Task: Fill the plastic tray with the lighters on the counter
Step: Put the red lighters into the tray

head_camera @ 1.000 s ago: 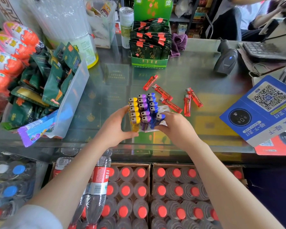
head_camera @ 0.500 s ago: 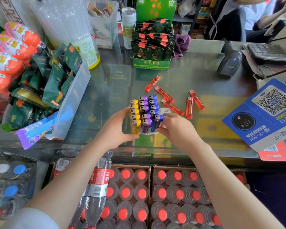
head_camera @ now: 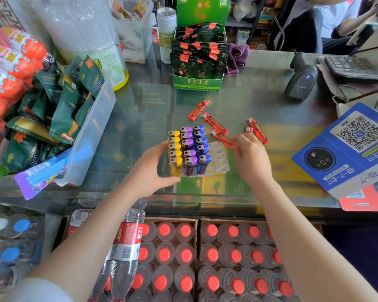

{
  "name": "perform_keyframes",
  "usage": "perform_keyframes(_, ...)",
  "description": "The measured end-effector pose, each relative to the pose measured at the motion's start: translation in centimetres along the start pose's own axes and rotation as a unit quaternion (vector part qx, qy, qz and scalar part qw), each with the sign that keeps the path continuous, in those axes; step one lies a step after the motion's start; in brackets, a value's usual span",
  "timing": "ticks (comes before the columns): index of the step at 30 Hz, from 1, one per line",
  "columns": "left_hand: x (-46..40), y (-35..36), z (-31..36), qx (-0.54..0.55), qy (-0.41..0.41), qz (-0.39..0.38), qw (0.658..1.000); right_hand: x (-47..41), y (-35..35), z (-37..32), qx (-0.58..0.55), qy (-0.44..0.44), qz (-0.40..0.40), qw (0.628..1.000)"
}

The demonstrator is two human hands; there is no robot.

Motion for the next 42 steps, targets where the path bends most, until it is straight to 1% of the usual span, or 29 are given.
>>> perform_keyframes(2,0.0,-0.1,0.0,0.001,-0.002,-0.006,1.000,-0.8,0.5,0.1,0.035,-0.002,-0.028,0.999)
perform_keyframes(5,-0.2,-0.6,-0.1,0.007,-0.002,-0.016,1.000,-1.7,0.9,0.0,0.077,0.007,-0.045,0.996)
perform_keyframes(11,-0.2,-1.0,-0.2,0.022,-0.005,-0.028,0.999,-2.7,0.8,-0.3,0.071,0.041,-0.092,0.992)
perform_keyframes(14,-0.4,-1.1,-0.3,0.033,-0.002,-0.036,0.999,-2.6,-0.2,-0.6,-0.039,0.064,-0.083,0.994)
perform_keyframes(16,-0.5,-0.9,-0.6,0.038,0.004,-0.036,0.999,-2.2,-0.9,-1.1,-0.134,0.085,-0.052,0.986)
perform_keyframes(17,-0.5,-0.9,-0.8,0.039,0.007,-0.035,0.999,-2.0,-1.2,-1.6,-0.178,0.089,-0.052,0.979)
perform_keyframes(19,-0.5,-0.7,-0.9,0.041,0.011,-0.031,0.999,-1.3,-1.2,-2.8,-0.268,0.086,-0.108,0.953)
perform_keyframes(20,-0.5,-0.6,-1.0,0.043,0.011,-0.029,0.999,-1.1,-1.0,-3.3,-0.303,0.084,-0.144,0.938)
perform_keyframes(21,-0.5,-0.6,-1.0,0.044,0.010,-0.027,0.999,-0.9,-0.7,-3.7,-0.318,0.081,-0.163,0.930)
perform_keyframes(22,-0.5,-0.5,-1.1,0.045,0.008,-0.028,0.999,-0.9,-0.4,-3.8,-0.312,0.081,-0.161,0.933)
perform_keyframes(25,-0.6,-0.4,-1.4,0.039,0.004,-0.029,0.999,-1.0,0.2,-3.9,-0.241,0.081,-0.104,0.961)
perform_keyframes(29,-0.5,-0.4,-1.4,0.037,0.005,-0.027,0.999,-0.9,0.6,-3.6,-0.170,0.031,-0.073,0.982)
perform_keyframes(32,-0.5,-0.4,-1.3,0.039,0.006,-0.029,0.999,-1.1,0.6,-3.3,-0.135,-0.019,-0.081,0.987)
perform_keyframes(35,-0.4,-0.4,-1.0,0.041,0.005,-0.029,0.999,-1.7,0.7,-3.2,-0.072,-0.065,-0.116,0.989)
perform_keyframes(37,-0.4,-0.5,-0.8,0.042,0.003,-0.029,0.999,-2.0,1.1,-3.2,-0.036,-0.082,-0.116,0.989)
perform_keyframes(40,-0.5,-0.5,-0.8,0.039,0.005,-0.028,0.999,-2.1,1.5,-2.7,-0.061,-0.082,-0.095,0.990)
perform_keyframes(42,-0.4,-0.4,-0.8,0.036,0.007,-0.023,0.999,-2.1,1.5,-2.4,-0.072,-0.089,-0.099,0.988)
Point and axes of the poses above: each hand's wrist, its own x-axis away from the middle knuckle, its own y-axis out of the palm, z = x × y, the point moved 1 cm from there along -x, towards the middle knuckle, and after that the axes turned 2 degrees about y, right-handed, at the moved point
